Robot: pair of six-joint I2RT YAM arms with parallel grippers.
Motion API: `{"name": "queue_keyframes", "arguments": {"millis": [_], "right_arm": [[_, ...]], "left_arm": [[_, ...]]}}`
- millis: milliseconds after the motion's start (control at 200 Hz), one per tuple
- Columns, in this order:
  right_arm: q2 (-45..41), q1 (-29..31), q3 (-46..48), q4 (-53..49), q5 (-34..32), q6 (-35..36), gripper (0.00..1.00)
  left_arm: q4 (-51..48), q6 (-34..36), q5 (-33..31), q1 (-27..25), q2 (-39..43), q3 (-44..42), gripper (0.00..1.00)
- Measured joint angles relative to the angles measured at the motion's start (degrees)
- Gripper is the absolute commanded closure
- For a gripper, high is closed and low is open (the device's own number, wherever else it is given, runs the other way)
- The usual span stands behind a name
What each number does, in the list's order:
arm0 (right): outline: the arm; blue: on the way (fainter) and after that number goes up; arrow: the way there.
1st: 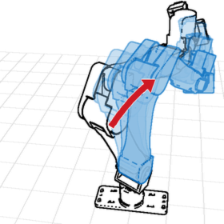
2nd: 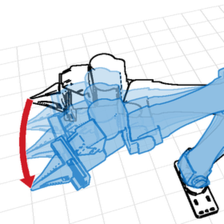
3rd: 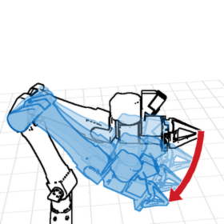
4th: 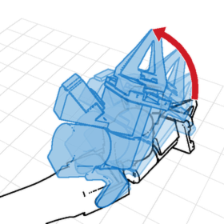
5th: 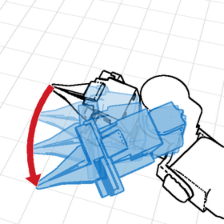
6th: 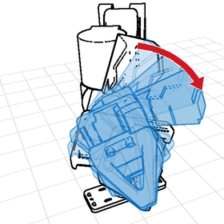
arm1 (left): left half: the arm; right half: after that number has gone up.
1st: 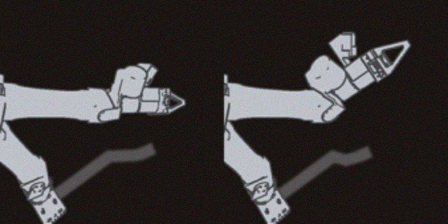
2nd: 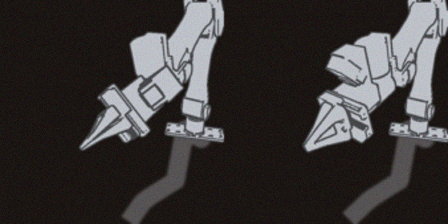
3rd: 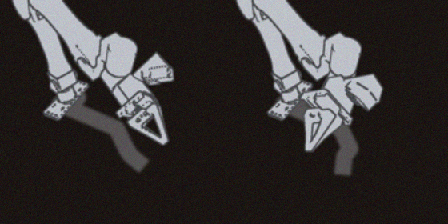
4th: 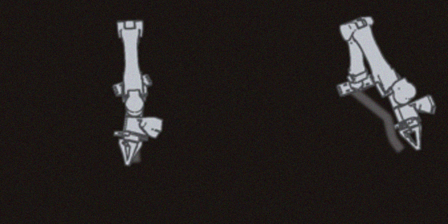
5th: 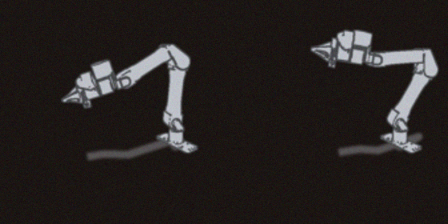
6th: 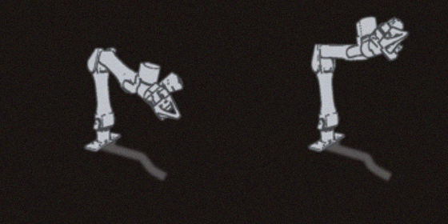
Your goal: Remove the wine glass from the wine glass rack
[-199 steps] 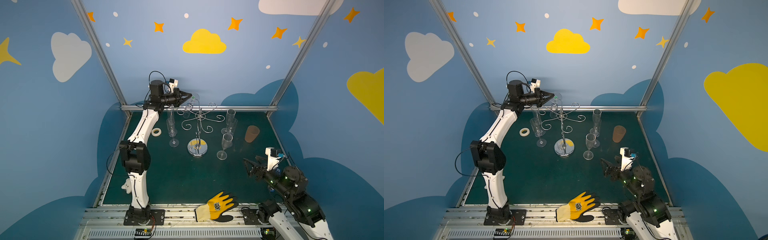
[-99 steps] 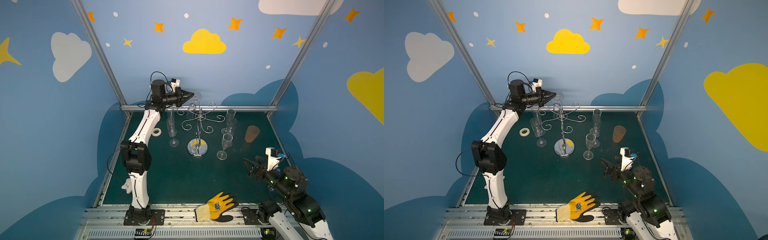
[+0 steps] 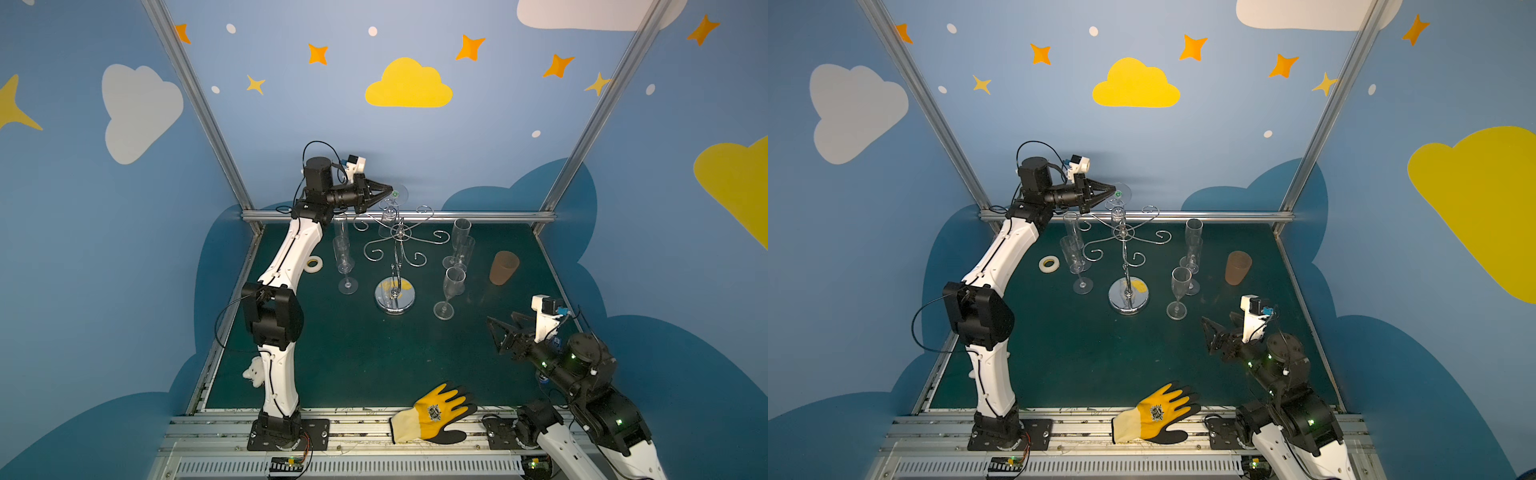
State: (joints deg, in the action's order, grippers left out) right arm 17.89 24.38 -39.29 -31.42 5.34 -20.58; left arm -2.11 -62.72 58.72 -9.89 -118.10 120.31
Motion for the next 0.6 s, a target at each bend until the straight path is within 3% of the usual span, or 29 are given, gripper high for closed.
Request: {"name": "queue_keyframes", "arguments": {"millis": [601], "right_arm": [[-1.18,0.00,0.00,-1.07,-0.24,-0.07,0.10]], "left_arm": [[0.26,0.68,3.69,1.75,4.44,-4.39,0.97]]}}
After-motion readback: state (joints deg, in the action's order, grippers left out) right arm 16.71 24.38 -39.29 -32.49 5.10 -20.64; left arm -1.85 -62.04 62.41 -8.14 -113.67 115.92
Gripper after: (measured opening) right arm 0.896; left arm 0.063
